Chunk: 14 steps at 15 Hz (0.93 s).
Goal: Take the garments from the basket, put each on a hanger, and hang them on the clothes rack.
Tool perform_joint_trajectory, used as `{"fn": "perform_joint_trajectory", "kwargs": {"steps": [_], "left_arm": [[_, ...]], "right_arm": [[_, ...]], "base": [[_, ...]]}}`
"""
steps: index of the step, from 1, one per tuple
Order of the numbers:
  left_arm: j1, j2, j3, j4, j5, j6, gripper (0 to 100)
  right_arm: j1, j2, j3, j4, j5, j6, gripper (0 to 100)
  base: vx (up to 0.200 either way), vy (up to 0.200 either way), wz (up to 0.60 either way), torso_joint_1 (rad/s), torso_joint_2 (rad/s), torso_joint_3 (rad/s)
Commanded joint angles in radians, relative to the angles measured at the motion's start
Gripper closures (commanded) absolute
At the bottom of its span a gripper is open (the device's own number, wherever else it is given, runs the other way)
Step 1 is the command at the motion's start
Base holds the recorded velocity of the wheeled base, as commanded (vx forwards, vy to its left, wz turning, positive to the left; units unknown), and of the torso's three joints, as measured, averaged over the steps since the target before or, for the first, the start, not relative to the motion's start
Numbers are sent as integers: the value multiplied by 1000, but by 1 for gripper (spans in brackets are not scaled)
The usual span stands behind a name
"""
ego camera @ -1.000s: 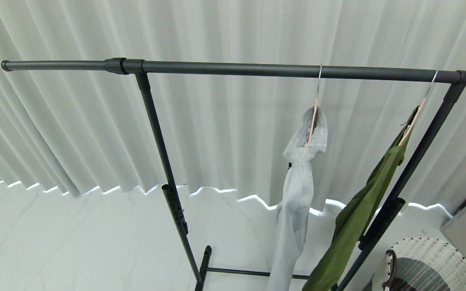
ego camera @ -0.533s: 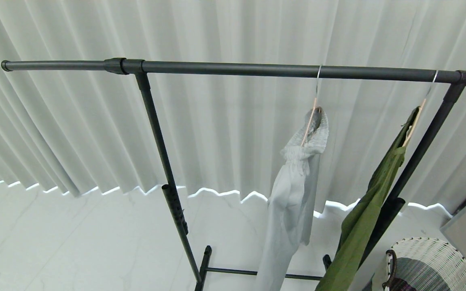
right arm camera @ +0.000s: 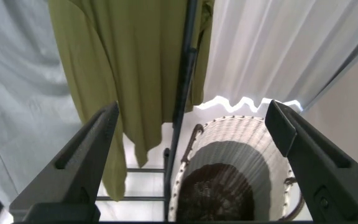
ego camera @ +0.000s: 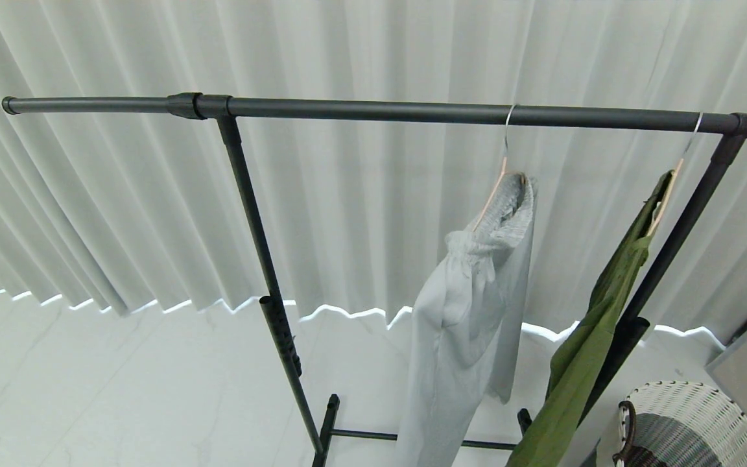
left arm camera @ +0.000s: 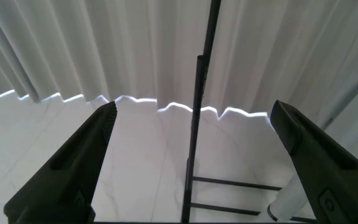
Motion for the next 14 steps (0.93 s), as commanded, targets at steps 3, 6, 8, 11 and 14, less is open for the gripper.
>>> {"fn": "perform_joint_trajectory", "kwargs": {"steps": [3, 6, 8, 11, 14], "left_arm": [[0, -2, 0, 0, 0, 0, 0], [0, -2, 0, 0, 0, 0, 0], [0, -2, 0, 0, 0, 0, 0], [0, -2, 0, 0, 0, 0, 0], [0, -2, 0, -1, 0, 0, 0]], "right_arm": [[-2, 0, 1, 0, 0, 0, 0], [0, -2, 1, 0, 0, 0, 0], [0, -2, 1, 0, 0, 0, 0], [-2, -2, 1, 0, 0, 0, 0], [0, 0, 1, 0, 0, 0, 0]], "base": [[0, 0, 0, 0, 0, 0], [0, 0, 0, 0, 0, 0], [0, 0, 0, 0, 0, 0], [0, 0, 0, 0, 0, 0], [0, 0, 0, 0, 0, 0]]}}
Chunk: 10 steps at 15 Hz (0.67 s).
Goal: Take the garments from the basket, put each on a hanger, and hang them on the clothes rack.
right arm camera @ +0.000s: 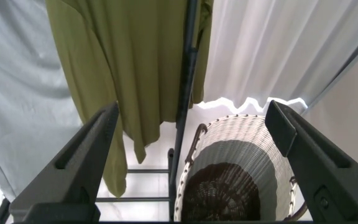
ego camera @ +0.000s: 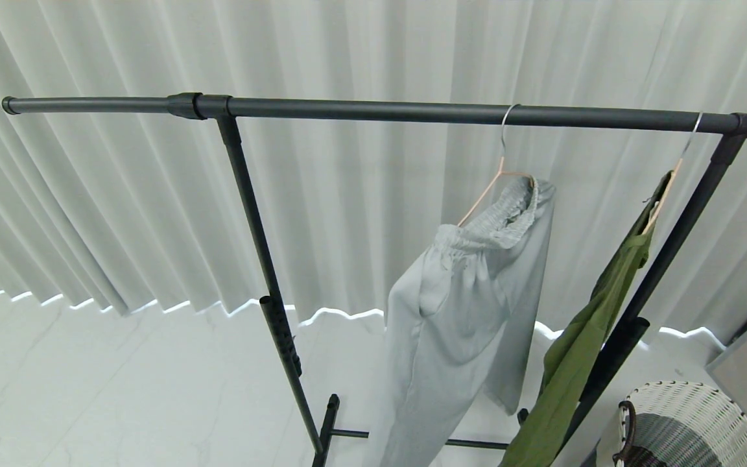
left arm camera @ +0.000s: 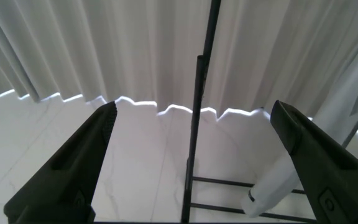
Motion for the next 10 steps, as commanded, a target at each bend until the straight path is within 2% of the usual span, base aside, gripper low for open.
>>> {"fn": "perform_joint_trajectory", "kwargs": {"steps": [1, 10], "left_arm": [[0, -2, 0, 0, 0, 0, 0], [0, -2, 0, 0, 0, 0, 0]], "right_arm": [[1, -1, 0, 0, 0, 0, 0], [1, 0, 0, 0, 2, 2, 0]], "base": [[0, 0, 0, 0, 0, 0], [0, 0, 0, 0, 0, 0]]}}
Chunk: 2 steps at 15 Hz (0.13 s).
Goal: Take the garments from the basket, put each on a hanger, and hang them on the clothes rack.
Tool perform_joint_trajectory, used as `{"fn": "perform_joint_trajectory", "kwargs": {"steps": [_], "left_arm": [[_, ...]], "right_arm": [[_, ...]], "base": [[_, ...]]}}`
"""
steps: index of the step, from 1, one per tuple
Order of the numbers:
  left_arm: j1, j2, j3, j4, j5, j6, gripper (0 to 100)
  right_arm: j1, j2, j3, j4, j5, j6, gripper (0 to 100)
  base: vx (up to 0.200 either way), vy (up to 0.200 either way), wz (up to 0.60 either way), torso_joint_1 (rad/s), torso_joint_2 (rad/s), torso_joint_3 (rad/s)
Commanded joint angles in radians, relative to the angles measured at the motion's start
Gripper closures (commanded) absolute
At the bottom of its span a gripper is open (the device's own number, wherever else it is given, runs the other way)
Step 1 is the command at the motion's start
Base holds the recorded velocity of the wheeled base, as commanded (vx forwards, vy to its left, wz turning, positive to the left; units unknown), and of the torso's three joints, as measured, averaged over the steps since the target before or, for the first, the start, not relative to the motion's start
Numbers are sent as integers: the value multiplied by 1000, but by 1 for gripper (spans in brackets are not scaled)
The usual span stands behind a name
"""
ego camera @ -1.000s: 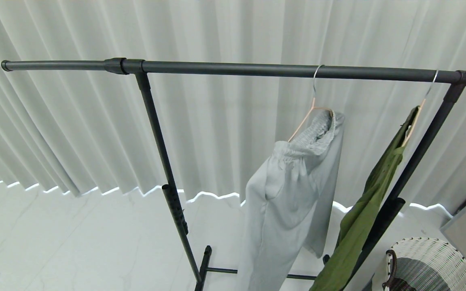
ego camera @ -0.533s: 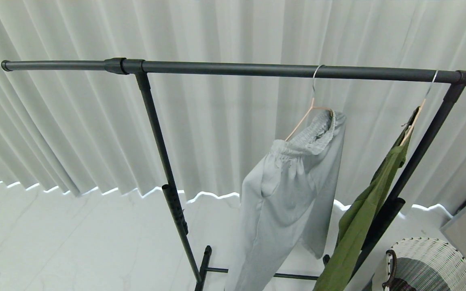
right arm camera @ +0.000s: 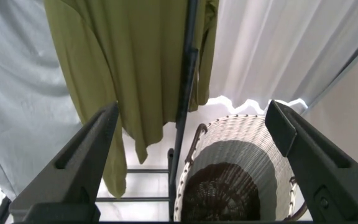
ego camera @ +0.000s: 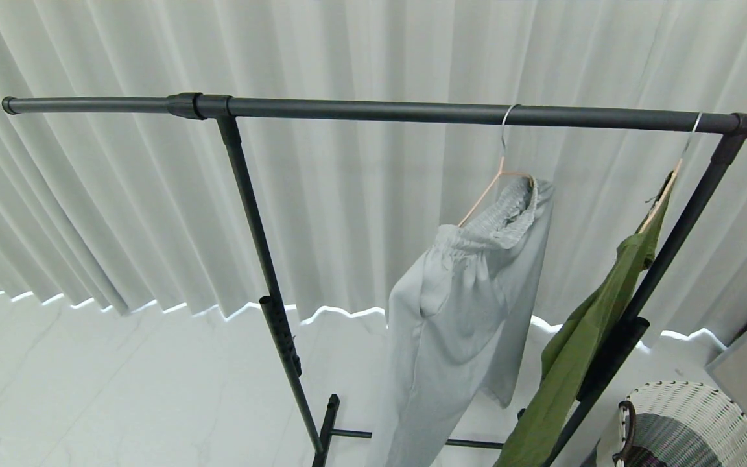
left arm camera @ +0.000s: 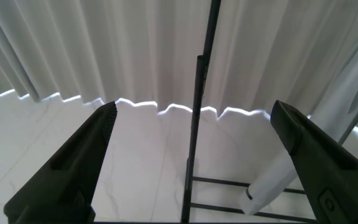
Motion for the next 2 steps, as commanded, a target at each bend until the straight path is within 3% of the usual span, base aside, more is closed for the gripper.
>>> {"fn": "perform_joint_trajectory", "kwargs": {"steps": [1, 2], "left_arm": [[0, -1, 0, 0, 0, 0, 0], [0, -1, 0, 0, 0, 0, 0]], "right_arm": [[1, 0, 0, 0, 0, 1, 0], [1, 0, 0, 0, 0, 1, 0]], "base": [[0, 0, 0, 0, 0, 0], [0, 0, 0, 0, 0, 0]]}}
